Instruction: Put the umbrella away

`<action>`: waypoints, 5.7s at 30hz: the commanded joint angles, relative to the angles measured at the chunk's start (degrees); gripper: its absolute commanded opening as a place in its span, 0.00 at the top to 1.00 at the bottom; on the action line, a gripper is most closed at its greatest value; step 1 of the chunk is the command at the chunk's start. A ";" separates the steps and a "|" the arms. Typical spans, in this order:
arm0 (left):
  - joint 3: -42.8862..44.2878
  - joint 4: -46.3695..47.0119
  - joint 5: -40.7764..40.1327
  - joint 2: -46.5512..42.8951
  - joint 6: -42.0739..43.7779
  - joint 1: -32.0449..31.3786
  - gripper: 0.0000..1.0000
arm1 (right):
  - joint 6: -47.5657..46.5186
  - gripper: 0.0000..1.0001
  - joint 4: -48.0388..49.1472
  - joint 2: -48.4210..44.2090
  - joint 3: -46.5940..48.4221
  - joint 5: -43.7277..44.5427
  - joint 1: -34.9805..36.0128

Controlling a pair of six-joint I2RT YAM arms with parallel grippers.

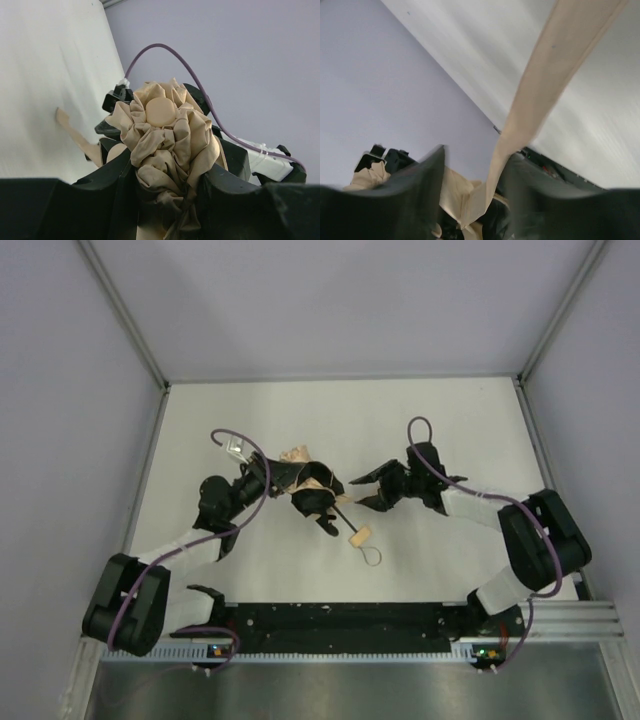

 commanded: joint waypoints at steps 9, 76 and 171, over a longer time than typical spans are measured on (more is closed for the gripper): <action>1.57 1.68 1.98 -3.44 2.20 -0.13 1.00 | -23.08 1.00 8.34 10.81 24.06 -2.36 -3.94; 10.27 -8.44 -13.76 -7.66 -10.10 -0.13 1.00 | -40.49 1.00 -5.62 14.23 26.70 -3.94 -1.83; -5.28 -17.68 -20.00 4.99 21.81 -6.90 1.00 | -47.45 0.81 -21.80 11.14 24.06 23.39 14.25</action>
